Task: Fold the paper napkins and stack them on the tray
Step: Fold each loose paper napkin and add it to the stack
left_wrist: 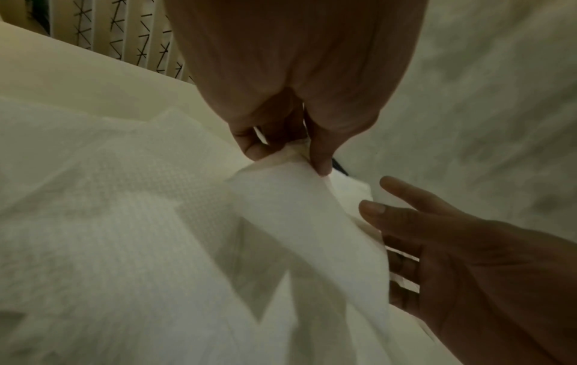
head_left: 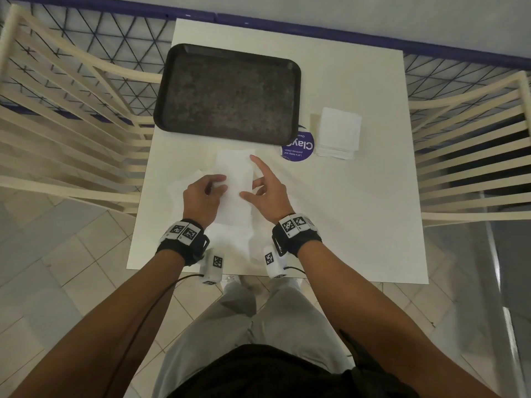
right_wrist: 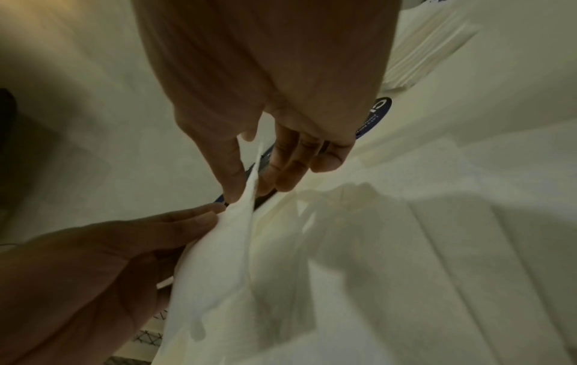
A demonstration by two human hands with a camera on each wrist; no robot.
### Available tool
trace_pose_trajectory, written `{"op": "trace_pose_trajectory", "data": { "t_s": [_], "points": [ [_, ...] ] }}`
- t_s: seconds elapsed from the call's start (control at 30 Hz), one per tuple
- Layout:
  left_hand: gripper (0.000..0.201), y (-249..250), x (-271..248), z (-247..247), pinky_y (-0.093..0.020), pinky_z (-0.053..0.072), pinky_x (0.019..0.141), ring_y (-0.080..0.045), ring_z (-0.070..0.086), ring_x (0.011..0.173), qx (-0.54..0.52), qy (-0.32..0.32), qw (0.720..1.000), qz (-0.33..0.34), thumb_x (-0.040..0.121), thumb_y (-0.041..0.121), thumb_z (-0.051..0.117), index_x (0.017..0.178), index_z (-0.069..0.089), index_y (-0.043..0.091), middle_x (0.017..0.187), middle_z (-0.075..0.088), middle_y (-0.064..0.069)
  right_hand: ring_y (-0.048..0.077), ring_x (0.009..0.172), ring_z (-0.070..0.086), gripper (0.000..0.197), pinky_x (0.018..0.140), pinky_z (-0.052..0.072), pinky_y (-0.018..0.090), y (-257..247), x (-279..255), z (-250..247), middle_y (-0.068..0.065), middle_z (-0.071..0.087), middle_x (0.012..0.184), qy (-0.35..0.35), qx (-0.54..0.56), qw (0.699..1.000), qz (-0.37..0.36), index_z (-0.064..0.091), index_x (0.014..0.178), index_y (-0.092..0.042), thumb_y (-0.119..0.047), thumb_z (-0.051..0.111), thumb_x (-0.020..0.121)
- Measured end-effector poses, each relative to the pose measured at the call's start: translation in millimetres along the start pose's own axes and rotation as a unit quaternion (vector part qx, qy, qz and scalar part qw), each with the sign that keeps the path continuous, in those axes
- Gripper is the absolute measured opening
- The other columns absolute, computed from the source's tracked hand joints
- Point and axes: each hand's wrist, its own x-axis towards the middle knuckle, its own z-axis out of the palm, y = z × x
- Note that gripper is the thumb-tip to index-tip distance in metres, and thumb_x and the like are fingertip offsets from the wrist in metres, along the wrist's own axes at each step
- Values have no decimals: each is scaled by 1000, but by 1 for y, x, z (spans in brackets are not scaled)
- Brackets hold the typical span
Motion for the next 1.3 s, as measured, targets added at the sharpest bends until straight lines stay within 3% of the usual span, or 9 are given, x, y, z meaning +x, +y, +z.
{"op": "trace_pose_trajectory", "data": {
  "t_s": [0.13, 0.23, 0.4, 0.6, 0.83, 1.0, 1.07, 1.17, 1.3],
  "points": [
    [19, 8, -4, 6, -22, 50, 84, -15, 61, 85, -6, 11, 1000, 21, 94, 22, 73, 113, 76, 25, 93, 70, 9, 11, 69, 50, 58, 74, 49, 20, 3, -2, -8, 5, 57, 89, -3, -21, 999, -33, 61, 133, -38, -25, 83, 80],
    [20, 10, -4, 9, -26, 53, 87, -18, 66, 90, -15, 12, 999, 29, 93, 21, 73, 112, 75, 28, 100, 73, 7, 8, 66, 48, 34, 74, 41, 16, 6, 1, -12, -3, 55, 81, 15, -40, 999, -21, 75, 115, -25, -21, 81, 82],
    [21, 13, -5, 11, -31, 55, 89, -22, 68, 92, -28, 13, 999, 39, 92, 21, 75, 113, 75, 27, 102, 74, 2, 8, 70, 49, 33, 69, 40, 4, 6, 4, -19, -4, 56, 87, 30, -26, 999, 6, 75, 117, -23, -18, 79, 84],
    [21, 16, -5, 7, -28, 55, 90, -20, 69, 97, -55, 20, 998, 30, 93, 20, 74, 114, 75, 26, 107, 75, 4, 12, 71, 50, 29, 75, 47, 18, 0, 3, -19, -5, 56, 85, 38, 8, 999, 6, 76, 112, -22, -25, 81, 83],
    [17, 18, -6, 2, -23, 54, 88, -14, 68, 96, -45, 22, 998, 31, 96, 20, 70, 112, 76, 23, 102, 73, 8, 14, 71, 56, 17, 75, 51, 22, -8, 3, -15, 2, 68, 90, 71, 19, 997, 0, 78, 103, -24, -23, 78, 86],
    [14, 16, -5, -1, -7, 48, 78, -12, 68, 94, -29, 30, 998, 48, 99, 21, 67, 108, 77, 21, 101, 74, 8, 14, 69, 54, 18, 75, 52, 24, -10, 2, -14, 0, 65, 87, 77, 35, 996, 2, 77, 101, -24, -18, 78, 85],
    [14, 15, -5, -2, -11, 50, 79, -12, 68, 95, -27, 32, 998, 48, 99, 23, 66, 106, 77, 22, 102, 75, 8, 16, 71, 56, 15, 75, 52, 25, -11, 2, -13, 0, 67, 88, 79, 33, 996, -1, 77, 99, -24, -19, 78, 85],
    [13, 15, -7, -3, -20, 53, 79, -9, 66, 94, -21, 35, 998, 52, 99, 24, 66, 103, 77, 23, 105, 74, 7, 20, 78, 62, 10, 77, 53, 26, -9, 2, -13, 0, 69, 94, 81, 23, 996, -8, 77, 94, -24, -20, 77, 86],
    [9, 13, -7, -2, -12, 44, 74, -7, 65, 92, 7, 50, 996, 67, 96, 24, 70, 100, 78, 25, 113, 67, 6, 19, 98, 57, 8, 87, 50, 31, -5, 4, -11, -2, 61, 106, 93, -24, 995, -24, 75, 92, -30, -26, 76, 86]
  ]
}}
